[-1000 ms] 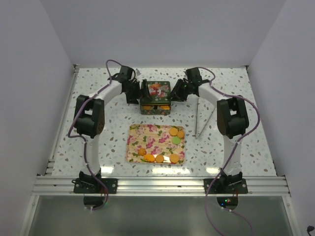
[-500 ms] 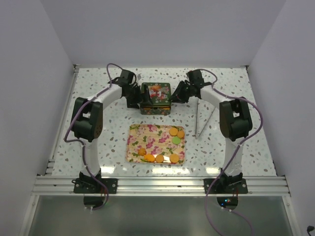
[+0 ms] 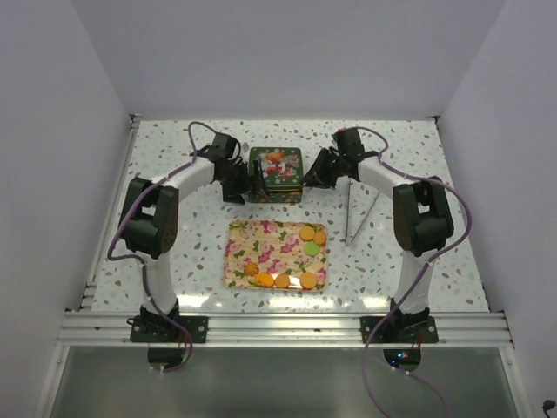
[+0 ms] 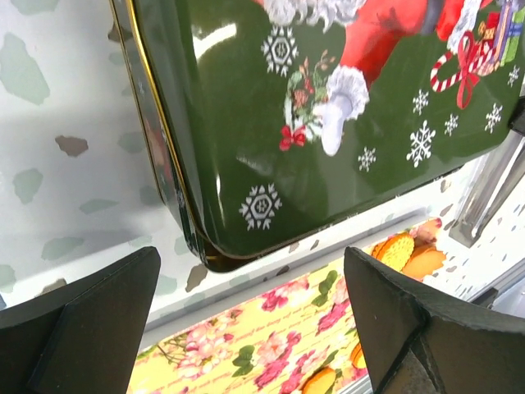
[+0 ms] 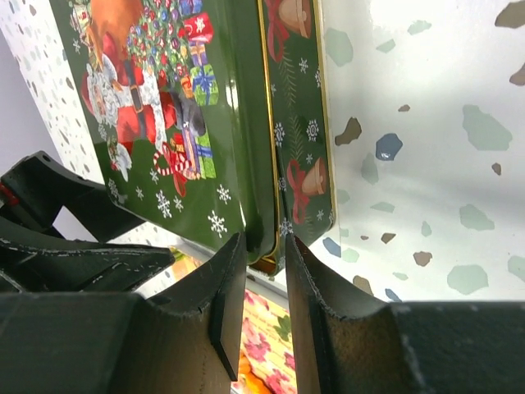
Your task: Pack the cookies
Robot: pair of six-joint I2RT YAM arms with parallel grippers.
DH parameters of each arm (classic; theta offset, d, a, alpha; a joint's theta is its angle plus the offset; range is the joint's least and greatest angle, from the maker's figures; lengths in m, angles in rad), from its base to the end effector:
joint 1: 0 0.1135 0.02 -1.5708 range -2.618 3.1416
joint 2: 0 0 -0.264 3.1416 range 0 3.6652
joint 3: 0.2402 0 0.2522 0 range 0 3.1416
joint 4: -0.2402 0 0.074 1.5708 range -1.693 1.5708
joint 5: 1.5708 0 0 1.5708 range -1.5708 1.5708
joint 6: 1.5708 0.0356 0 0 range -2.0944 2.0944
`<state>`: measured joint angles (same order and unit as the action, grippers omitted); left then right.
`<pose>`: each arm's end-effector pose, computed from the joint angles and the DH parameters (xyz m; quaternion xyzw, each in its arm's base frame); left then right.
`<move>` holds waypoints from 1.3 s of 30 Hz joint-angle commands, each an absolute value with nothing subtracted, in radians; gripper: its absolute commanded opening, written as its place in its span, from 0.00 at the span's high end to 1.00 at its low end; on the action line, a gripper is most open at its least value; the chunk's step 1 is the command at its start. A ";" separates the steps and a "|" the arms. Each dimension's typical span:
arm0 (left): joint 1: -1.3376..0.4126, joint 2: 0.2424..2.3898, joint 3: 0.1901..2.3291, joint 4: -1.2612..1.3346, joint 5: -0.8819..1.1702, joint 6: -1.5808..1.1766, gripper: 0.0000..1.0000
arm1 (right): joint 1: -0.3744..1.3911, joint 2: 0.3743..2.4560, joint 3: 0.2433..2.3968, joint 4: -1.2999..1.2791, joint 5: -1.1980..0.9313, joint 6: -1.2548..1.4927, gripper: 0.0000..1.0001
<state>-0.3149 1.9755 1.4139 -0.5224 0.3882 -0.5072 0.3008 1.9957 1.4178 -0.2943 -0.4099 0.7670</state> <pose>0.3888 -0.1408 0.1820 -0.0451 0.9524 -0.2661 0.1420 0.4116 0.1425 0.1888 0.1447 0.9112 0.3351 0.1911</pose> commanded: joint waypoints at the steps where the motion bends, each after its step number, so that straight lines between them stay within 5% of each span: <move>1: -0.321 1.893 1.399 -0.492 0.385 -0.526 0.00 | 0.305 1.945 1.384 -0.319 -0.387 0.752 0.72; 8: -0.315 1.783 1.428 -0.535 0.357 -0.523 0.00 | 0.305 1.865 1.387 -0.373 -0.373 0.729 0.71; 16: -0.256 1.813 1.551 -0.549 0.333 -0.529 0.00 | 0.299 1.854 1.468 -0.431 -0.328 0.701 0.48; 22: -0.241 1.890 1.672 -0.584 0.282 -0.538 0.00 | 0.293 2.035 1.783 -0.532 -0.319 0.667 0.47; 31: -0.258 1.634 1.362 -0.500 0.183 -0.565 0.03 | 0.281 2.546 2.590 -0.639 -0.319 0.646 0.44; 39: -0.273 1.514 1.157 -0.488 0.172 -0.572 0.04 | 0.285 2.687 2.644 -0.399 -0.321 0.735 0.40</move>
<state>-0.2657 1.5597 1.1873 -0.5327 0.1925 -0.5625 0.2852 2.6427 2.5549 -0.4900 -0.3290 0.7002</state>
